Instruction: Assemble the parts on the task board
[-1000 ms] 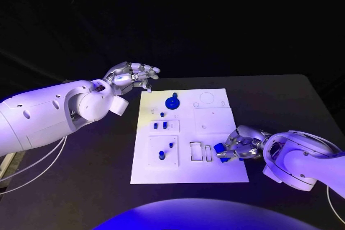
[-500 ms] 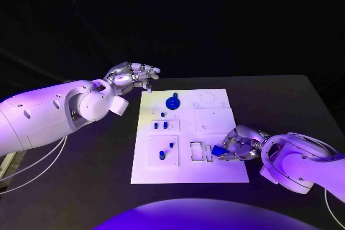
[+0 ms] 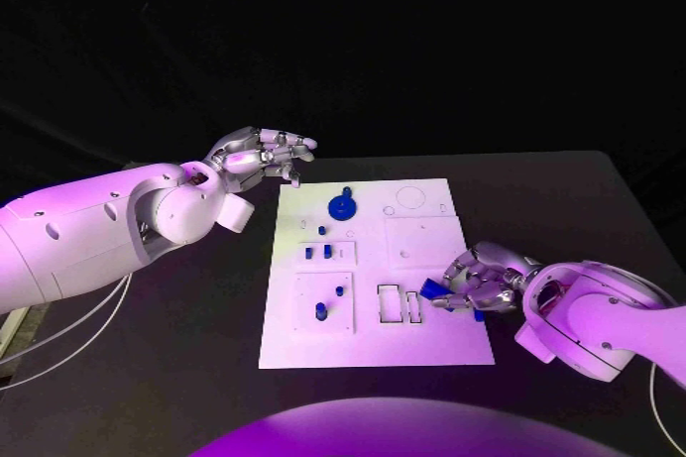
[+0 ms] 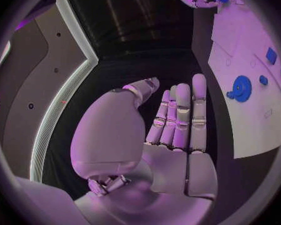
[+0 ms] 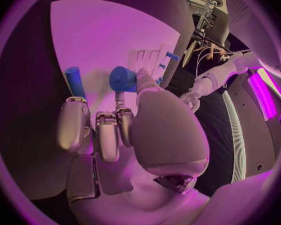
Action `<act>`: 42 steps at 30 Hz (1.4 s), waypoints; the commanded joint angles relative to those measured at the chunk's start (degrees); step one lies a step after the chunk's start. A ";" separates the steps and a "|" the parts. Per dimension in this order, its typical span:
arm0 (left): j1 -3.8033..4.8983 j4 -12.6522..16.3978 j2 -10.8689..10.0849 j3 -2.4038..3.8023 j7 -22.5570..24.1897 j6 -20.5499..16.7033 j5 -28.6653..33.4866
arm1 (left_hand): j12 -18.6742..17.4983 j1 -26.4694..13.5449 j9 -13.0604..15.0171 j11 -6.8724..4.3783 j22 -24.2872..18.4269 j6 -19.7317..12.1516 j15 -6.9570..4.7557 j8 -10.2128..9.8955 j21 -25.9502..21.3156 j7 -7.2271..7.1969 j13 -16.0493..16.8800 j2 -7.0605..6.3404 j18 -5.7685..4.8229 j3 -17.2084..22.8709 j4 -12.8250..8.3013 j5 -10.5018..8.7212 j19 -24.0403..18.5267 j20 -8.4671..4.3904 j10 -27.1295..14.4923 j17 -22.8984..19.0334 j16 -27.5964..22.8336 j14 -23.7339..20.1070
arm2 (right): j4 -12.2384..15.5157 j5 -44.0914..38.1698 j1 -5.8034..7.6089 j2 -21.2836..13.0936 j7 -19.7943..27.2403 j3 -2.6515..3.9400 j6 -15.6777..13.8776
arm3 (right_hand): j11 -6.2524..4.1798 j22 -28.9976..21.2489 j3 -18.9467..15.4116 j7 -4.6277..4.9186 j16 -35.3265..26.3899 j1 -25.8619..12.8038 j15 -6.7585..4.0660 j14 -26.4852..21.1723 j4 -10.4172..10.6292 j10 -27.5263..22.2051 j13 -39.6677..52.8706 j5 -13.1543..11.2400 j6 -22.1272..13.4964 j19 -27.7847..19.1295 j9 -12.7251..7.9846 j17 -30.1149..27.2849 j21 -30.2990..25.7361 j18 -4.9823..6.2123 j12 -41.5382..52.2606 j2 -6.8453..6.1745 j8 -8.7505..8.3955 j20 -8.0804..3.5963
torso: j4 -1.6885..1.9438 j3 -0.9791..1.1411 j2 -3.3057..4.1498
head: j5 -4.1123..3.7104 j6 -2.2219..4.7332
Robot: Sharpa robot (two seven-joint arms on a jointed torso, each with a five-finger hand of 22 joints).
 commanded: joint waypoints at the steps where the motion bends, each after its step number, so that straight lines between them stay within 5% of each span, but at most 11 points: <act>1: 0.00 -0.06 0.20 0.00 0.21 1.28 0.34 | 0.20 -0.34 0.06 0.06 -0.06 -0.15 0.22 -0.39 -0.29 -0.07 -0.09 0.28 0.82 -0.09 0.30 -0.27 -0.18 0.11 -0.48 -0.05 -0.33 -0.34 | 0.69 3.60 1.15 -0.25 1.67 0.05 -1.46 | -0.48 5.94 0.69 -1.28 0.38 1.60 -0.43 4.96 -0.02 1.64 6.86 0.13 1.85 0.21 0.23 9.06 0.43 -1.08 0.16 3.76 0.07 -0.36 | 0.01 -0.11 -0.05 | -0.15 0.22; 10: -0.05 -0.20 0.50 -0.04 0.25 1.58 0.32 | 0.20 -0.34 0.06 0.06 -0.06 -0.15 0.22 -0.39 -0.29 -0.07 -0.09 0.28 0.82 -0.09 0.30 -0.27 -0.18 0.11 -0.48 -0.05 -0.33 -0.34 | 0.79 5.28 2.82 1.87 2.17 0.08 0.94 | -0.71 6.26 1.76 -1.62 0.49 -1.68 -0.62 5.04 -0.01 1.93 7.14 0.09 2.94 0.43 0.44 9.46 0.79 -1.16 0.34 3.61 0.29 -0.51 | 0.11 -0.04 0.09 | -0.17 0.64; 26: -0.06 0.00 0.46 -0.05 0.09 2.03 0.28 | 0.24 -0.42 0.11 0.08 -0.11 -0.18 0.23 -0.41 -0.36 -0.06 -0.12 0.28 0.82 -0.15 0.39 -0.28 -0.16 0.11 -0.52 -0.07 -0.36 -0.34 | -1.24 6.77 1.40 6.65 2.55 0.08 6.51 | -1.27 6.57 1.26 -2.23 0.49 -7.82 -1.08 5.05 0.02 2.19 7.18 -0.14 4.65 0.58 1.26 9.57 0.86 -1.20 0.12 2.69 1.55 -0.93 | 0.06 -0.06 0.08 | 0.08 0.11; 42: -0.06 0.10 0.32 -0.05 0.00 2.18 0.19 | 0.24 -0.43 0.13 0.08 -0.12 -0.20 0.24 -0.42 -0.39 -0.06 -0.13 0.27 0.82 -0.17 0.40 -0.28 -0.16 0.11 -0.56 -0.08 -0.37 -0.35 | -2.86 2.87 0.89 8.82 0.67 0.07 6.12 | -1.38 6.78 0.77 -2.37 0.55 -9.40 -1.17 5.11 0.01 2.48 7.65 -0.15 5.05 0.74 1.30 9.85 1.18 -1.28 0.61 2.50 1.79 -1.01 | 0.05 -0.06 0.10 | 0.52 -0.22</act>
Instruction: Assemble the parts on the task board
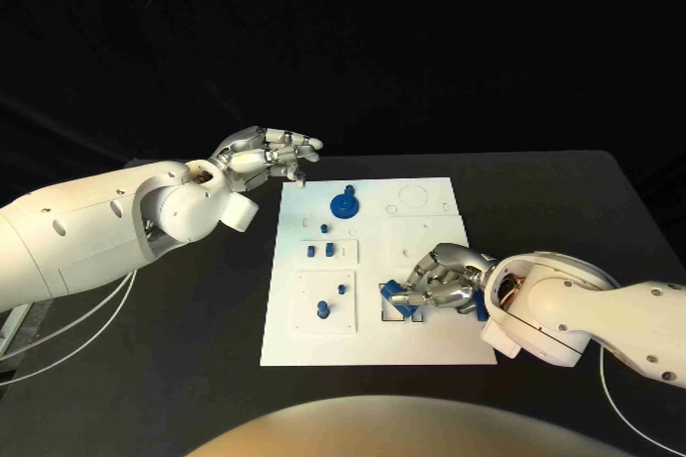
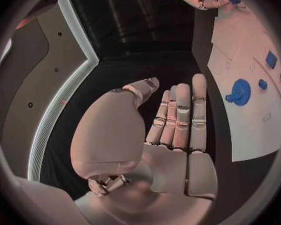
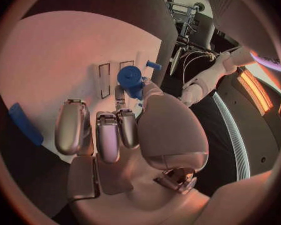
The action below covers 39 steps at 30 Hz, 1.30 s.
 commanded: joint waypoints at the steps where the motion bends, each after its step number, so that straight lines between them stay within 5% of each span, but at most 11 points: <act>1: 0.02 0.20 0.06 0.03 0.20 1.08 0.19 | 0.24 -0.43 0.07 -0.13 -0.07 -0.20 0.24 -0.20 -0.39 -0.06 -0.06 0.27 0.82 0.00 0.24 -0.28 -0.16 0.11 -0.34 -0.09 -0.37 -0.35 | -0.57 -2.82 -0.10 0.48 -1.08 0.00 0.31 | -0.35 6.77 -0.44 -3.05 0.34 -0.47 -0.36 5.10 0.05 2.29 7.66 -0.15 3.64 0.12 14.93 9.82 0.25 -0.40 0.16 -0.01 0.19 -0.39 | 0.07 -0.03 0.00 | 0.00 -0.02; 8: 0.02 0.27 -0.10 0.03 0.15 1.08 0.12 | 0.24 -0.43 0.07 -0.13 -0.07 -0.20 0.24 -0.20 -0.39 -0.06 -0.06 0.27 0.82 0.00 0.24 -0.28 -0.16 0.11 -0.34 -0.09 -0.37 -0.35 | -1.50 -3.75 -0.12 1.29 -1.71 0.00 0.27 | -0.38 6.81 -0.51 -3.07 0.36 -0.57 -0.38 5.11 0.02 2.33 7.72 -0.16 3.69 0.16 14.94 9.88 0.33 -0.41 0.23 -0.10 0.22 -0.40 | 0.08 -0.01 0.01 | -0.02 -0.10; 11: 0.02 0.28 -0.16 0.03 0.15 1.06 0.10 | 0.24 -0.43 0.07 -0.13 -0.07 -0.20 0.24 -0.20 -0.39 -0.06 -0.06 0.27 0.82 0.00 0.24 -0.28 -0.16 0.11 -0.34 -0.09 -0.37 -0.35 | -1.60 -3.81 -0.16 1.70 -1.78 0.00 0.64 | -0.46 6.89 -1.19 -3.15 0.36 -0.72 -0.46 5.12 -0.11 2.37 7.74 -0.17 3.78 0.20 14.93 9.92 0.37 -0.43 0.18 -1.66 0.31 -0.48 | 0.01 0.00 0.01 | 0.10 -0.08; 18: 0.02 0.14 -0.07 0.03 0.13 1.15 0.06 | 0.24 -0.43 0.07 -0.13 -0.07 -0.20 0.24 -0.20 -0.39 -0.06 -0.06 0.27 0.82 0.00 0.24 -0.28 -0.16 0.11 -0.34 -0.09 -0.37 -0.35 | -1.79 -4.09 -0.27 2.26 -2.70 0.00 0.84 | -0.44 6.98 -2.03 -3.14 0.41 -2.64 -0.46 5.15 0.11 2.50 7.96 -0.15 4.13 0.27 14.95 10.09 0.44 -0.46 0.38 -2.14 0.52 -0.50 | 0.04 -0.02 0.03 | -0.04 -0.04; 25: 0.02 0.09 -0.09 0.03 0.07 1.17 0.05 | 0.28 -0.52 0.14 -0.11 -0.13 -0.23 0.25 -0.22 -0.47 -0.05 -0.10 0.30 0.81 -0.05 0.35 -0.28 -0.14 0.11 -0.40 -0.11 -0.40 -0.35 | -1.88 -6.00 -0.29 2.55 -4.86 0.00 2.37 | -0.75 7.28 -5.14 -3.49 0.56 -9.63 -0.70 5.26 0.09 2.75 8.38 -0.24 4.52 0.47 15.67 10.69 0.61 -0.52 0.65 -2.11 1.75 -0.71 | 0.01 0.01 0.00 | 0.06 -0.13; 39: 0.02 0.00 -0.11 0.00 -0.32 1.37 0.05 | 0.28 -0.52 0.14 -0.11 -0.13 -0.23 0.25 -0.22 -0.47 -0.05 -0.10 0.30 0.81 -0.05 0.35 -0.28 -0.14 0.11 -0.40 -0.11 -0.40 -0.35 | -1.59 -7.53 -0.30 2.70 -5.72 0.00 4.35 | -0.84 7.49 -6.79 -3.59 0.66 -10.86 -0.76 5.33 0.09 2.94 8.72 -0.19 4.55 0.62 15.97 11.06 0.89 -0.59 0.98 -1.54 2.23 -0.78 | -0.03 0.03 -0.05 | -0.09 -0.34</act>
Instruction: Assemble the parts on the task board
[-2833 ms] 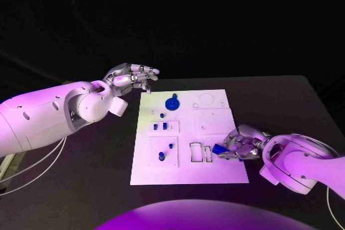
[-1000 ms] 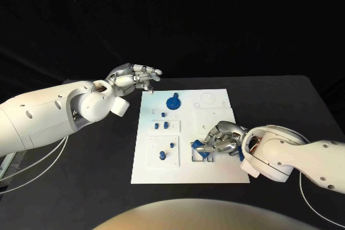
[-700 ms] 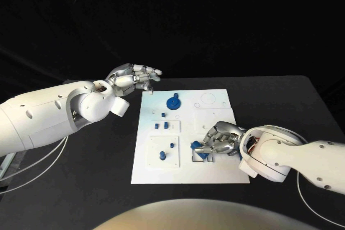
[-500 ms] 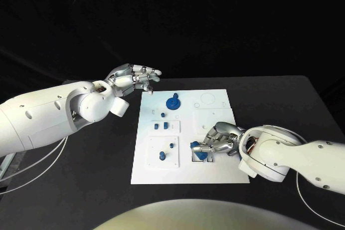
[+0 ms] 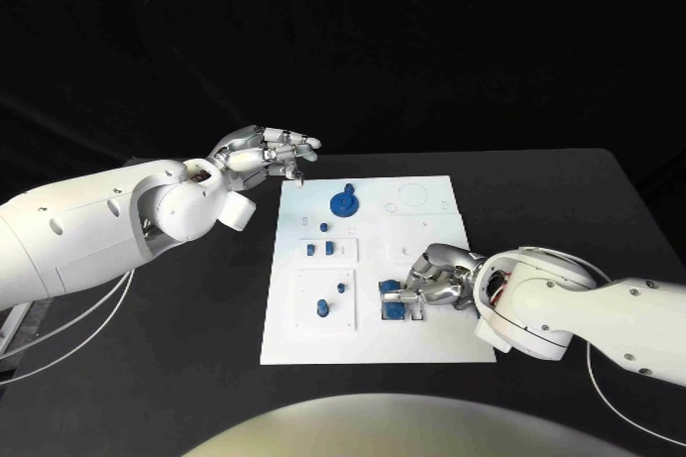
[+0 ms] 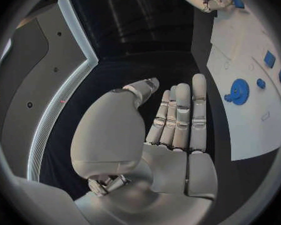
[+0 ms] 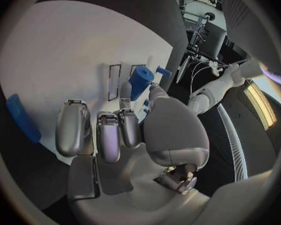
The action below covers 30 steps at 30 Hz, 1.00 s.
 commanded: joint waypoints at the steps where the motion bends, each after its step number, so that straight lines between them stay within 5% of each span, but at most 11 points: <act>1: 0.02 0.07 0.08 0.03 0.08 1.06 0.09 | 0.30 -0.37 0.10 -0.10 -0.09 -0.25 0.06 -0.23 -0.28 -0.05 -0.06 0.10 0.81 -0.09 0.44 -0.28 -0.13 0.12 -0.43 -0.06 -0.19 -0.15 | 0.17 -1.51 -0.06 -0.03 -0.84 0.00 1.99 | 0.00 7.51 -0.24 -0.15 0.28 -0.53 -0.35 5.33 0.01 3.35 8.68 -0.13 -0.26 0.22 0.08 11.08 0.22 -0.59 0.25 0.01 0.25 -0.38 | -0.05 -0.01 -0.02 | 0.02 -0.04; 11: 0.02 0.01 0.10 0.01 -0.01 1.14 0.08 | 0.30 -0.37 0.10 -0.10 -0.09 -0.25 0.06 -0.23 -0.28 -0.05 -0.06 0.10 0.81 -0.09 0.44 -0.28 -0.13 0.12 -0.43 -0.06 -0.19 -0.15 | 1.82 -1.56 -0.04 -1.35 1.34 0.02 1.95 | -0.12 7.53 -0.45 -0.29 0.27 1.31 -0.45 5.32 -0.37 3.49 8.93 -0.08 -0.35 0.20 0.28 11.08 0.05 -0.56 0.49 0.82 0.58 -0.46 | 0.00 0.04 0.00 | 0.12 -0.02; 22: 0.01 0.04 0.04 -0.01 -0.14 1.72 0.45 | 0.31 -0.37 0.13 -0.11 -0.12 -0.26 0.06 -0.24 -0.32 -0.06 -0.08 0.10 0.81 -0.10 0.47 -0.28 -0.12 0.13 -0.46 -0.07 -0.21 -0.15 | 3.50 0.85 0.47 -3.91 3.84 0.19 5.16 | -0.09 7.36 -0.87 -0.22 0.19 2.10 -0.45 5.27 -0.30 3.36 8.70 -0.12 -0.67 0.02 0.31 10.80 -0.51 -0.46 0.11 0.70 0.57 -0.49 | 0.09 -0.02 0.01 | 0.21 0.02; 30: 0.01 0.09 -0.09 -0.01 -0.14 1.85 0.55 | 0.32 -0.39 0.14 -0.11 -0.13 -0.27 0.06 -0.24 -0.33 -0.05 -0.09 0.10 0.81 -0.11 0.49 -0.28 -0.12 0.13 -0.47 -0.07 -0.22 -0.16 | 3.76 -0.16 0.76 -5.28 5.13 0.27 7.41 | 0.02 7.32 -0.74 -0.11 0.16 4.35 -0.36 5.26 -0.58 3.29 8.71 -0.05 -1.22 -0.11 0.34 10.75 -0.89 -0.41 -0.01 1.79 0.56 -0.43 | 0.02 -0.09 -0.01 | 0.40 0.06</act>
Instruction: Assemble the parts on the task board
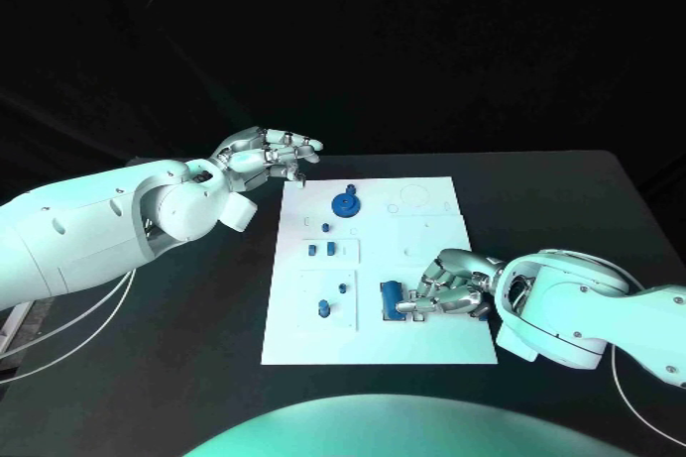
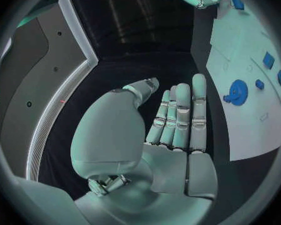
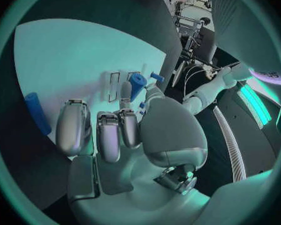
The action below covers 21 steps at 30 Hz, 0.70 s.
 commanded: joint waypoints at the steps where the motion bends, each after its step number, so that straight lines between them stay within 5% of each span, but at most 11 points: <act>1: 0.02 0.13 0.01 0.03 0.23 1.24 0.48 | 0.32 -0.39 0.05 -0.10 -0.09 -0.27 0.06 -0.24 -0.34 -0.05 -0.09 0.10 0.81 0.05 0.33 -0.28 -0.12 0.13 -0.47 -0.08 -0.22 -0.16 | 0.18 -0.61 0.06 -0.26 1.85 0.01 3.43 | 0.02 7.29 0.01 0.11 0.07 2.40 -0.35 5.24 -0.51 3.22 8.64 -0.01 -0.80 -0.34 0.08 10.66 -0.64 -0.40 -0.54 0.47 0.10 -0.21 | -0.03 0.01 0.00 | 0.11 -0.03; 7: 0.02 0.13 -0.03 0.03 0.17 1.30 0.49 | 0.33 -0.45 0.07 -0.10 -0.11 -0.27 0.07 -0.25 -0.36 -0.05 -0.10 0.15 0.81 0.04 0.40 -0.27 -0.12 0.14 -0.48 -0.08 -0.23 -0.17 | -0.03 -1.04 0.11 -0.17 1.88 0.02 3.96 | 0.08 7.36 0.98 0.19 0.05 5.51 -0.29 5.24 -0.86 3.20 8.70 0.07 -1.17 -0.36 -0.12 10.64 -0.74 -0.39 -0.58 0.94 -0.11 -0.16 | -0.04 0.04 0.01 | 0.22 -0.01; 21: 0.02 0.29 -0.33 0.03 -0.13 1.50 0.42 | 0.34 -0.48 0.08 -0.10 -0.12 -0.27 0.07 -0.25 -0.38 -0.05 -0.11 0.20 0.81 0.05 0.44 -0.26 -0.12 0.14 -0.48 -0.09 -0.23 -0.17 | -1.97 -1.41 0.06 1.79 0.30 0.01 1.64 | 0.11 7.52 1.51 0.23 0.09 5.65 -0.27 5.27 -0.01 3.27 8.82 0.05 -0.98 -0.25 -0.25 10.78 -0.53 -0.44 -0.48 2.23 -0.11 -0.13 | 0.00 -0.02 0.04 | 0.23 -0.05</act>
